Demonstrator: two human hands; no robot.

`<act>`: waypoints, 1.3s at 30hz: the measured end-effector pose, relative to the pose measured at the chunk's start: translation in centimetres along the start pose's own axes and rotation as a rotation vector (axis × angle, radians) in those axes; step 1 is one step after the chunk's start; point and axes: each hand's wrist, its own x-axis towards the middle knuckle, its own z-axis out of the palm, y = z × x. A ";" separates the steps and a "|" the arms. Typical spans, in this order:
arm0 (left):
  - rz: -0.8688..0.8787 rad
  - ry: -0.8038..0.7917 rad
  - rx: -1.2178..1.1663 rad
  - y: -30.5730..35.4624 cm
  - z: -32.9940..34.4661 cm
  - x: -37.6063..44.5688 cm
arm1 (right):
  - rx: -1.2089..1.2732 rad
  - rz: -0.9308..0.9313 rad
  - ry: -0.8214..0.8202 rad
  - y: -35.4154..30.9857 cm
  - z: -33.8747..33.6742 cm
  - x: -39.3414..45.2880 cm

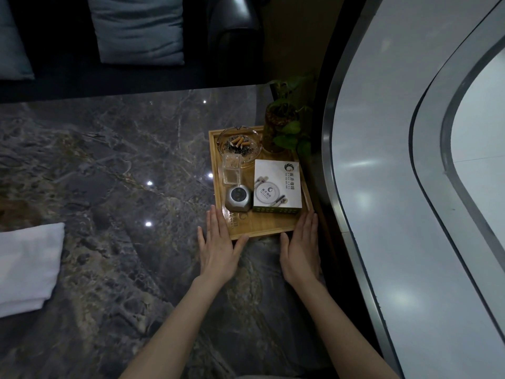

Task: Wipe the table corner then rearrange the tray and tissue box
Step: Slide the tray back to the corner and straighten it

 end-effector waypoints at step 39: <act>0.068 -0.150 0.018 -0.7 -1.7 1.8 | -0.111 0.022 -0.048 -0.9 -0.6 0.9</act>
